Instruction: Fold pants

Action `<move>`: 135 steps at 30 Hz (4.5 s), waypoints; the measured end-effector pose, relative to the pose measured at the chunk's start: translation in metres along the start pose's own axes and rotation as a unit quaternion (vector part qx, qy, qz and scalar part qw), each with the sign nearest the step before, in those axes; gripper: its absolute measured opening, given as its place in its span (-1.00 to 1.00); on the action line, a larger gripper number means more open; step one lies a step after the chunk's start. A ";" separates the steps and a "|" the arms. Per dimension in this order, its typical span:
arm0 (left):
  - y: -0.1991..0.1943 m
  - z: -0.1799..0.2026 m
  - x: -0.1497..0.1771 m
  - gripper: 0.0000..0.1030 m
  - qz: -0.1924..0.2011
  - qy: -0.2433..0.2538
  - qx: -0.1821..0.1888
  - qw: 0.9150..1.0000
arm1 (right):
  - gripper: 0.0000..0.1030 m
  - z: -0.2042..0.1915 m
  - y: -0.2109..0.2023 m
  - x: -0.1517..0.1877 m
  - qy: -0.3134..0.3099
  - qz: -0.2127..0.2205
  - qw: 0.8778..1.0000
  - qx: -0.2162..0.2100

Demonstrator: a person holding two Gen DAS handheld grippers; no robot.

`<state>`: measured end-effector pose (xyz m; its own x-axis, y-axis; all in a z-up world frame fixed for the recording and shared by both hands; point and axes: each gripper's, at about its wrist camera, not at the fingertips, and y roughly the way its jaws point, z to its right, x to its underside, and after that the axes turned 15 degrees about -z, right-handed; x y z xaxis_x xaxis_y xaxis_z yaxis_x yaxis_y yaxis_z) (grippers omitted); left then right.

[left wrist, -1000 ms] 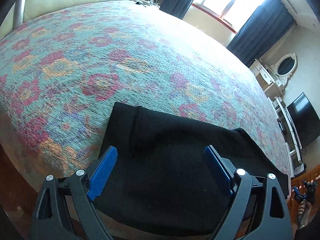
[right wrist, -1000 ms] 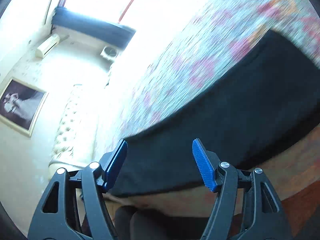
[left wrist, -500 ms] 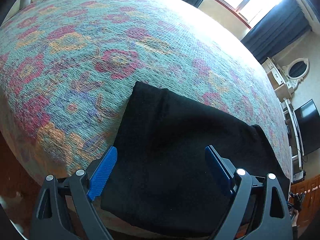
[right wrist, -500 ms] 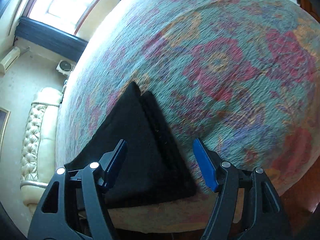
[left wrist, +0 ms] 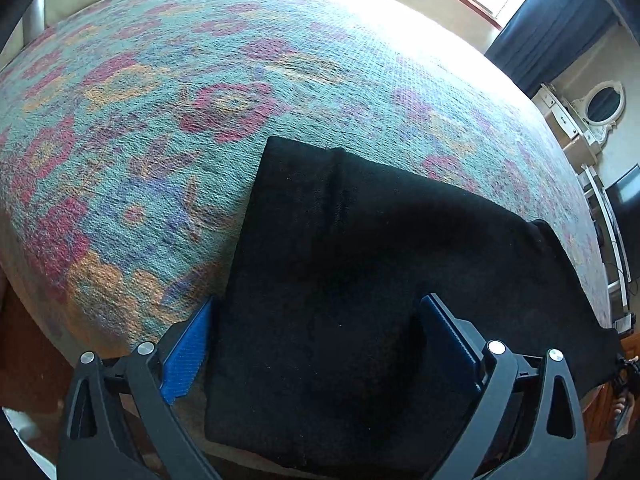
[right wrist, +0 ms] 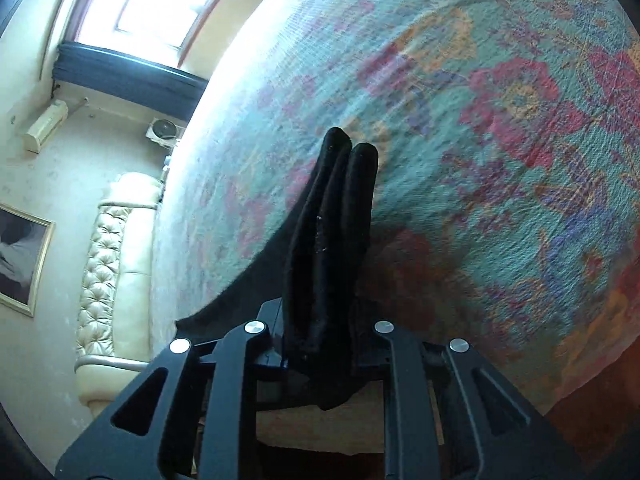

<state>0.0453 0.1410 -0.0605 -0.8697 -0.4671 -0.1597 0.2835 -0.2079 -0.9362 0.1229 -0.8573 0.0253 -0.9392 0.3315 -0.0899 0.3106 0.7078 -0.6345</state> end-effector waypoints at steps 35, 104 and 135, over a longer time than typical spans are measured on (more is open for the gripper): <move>-0.068 0.050 0.037 0.89 0.097 0.018 -0.031 0.995 | -0.64 -0.276 0.261 0.157 -0.221 -0.097 0.963 0.122; -0.044 0.048 0.037 0.89 0.022 -0.013 0.036 0.999 | -0.54 -0.114 0.221 0.030 -0.061 -0.111 0.991 -0.035; -0.040 0.048 0.039 0.89 0.008 -0.018 0.041 0.999 | -0.28 -0.066 0.175 0.085 -0.027 -0.162 0.980 -0.116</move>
<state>0.0191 0.0899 -0.0140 -0.8497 -0.5019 -0.1617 0.3307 -0.2684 -0.9048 0.1072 -0.6641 -0.0426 -0.9984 0.0360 0.0433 0.0129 0.8948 -0.4463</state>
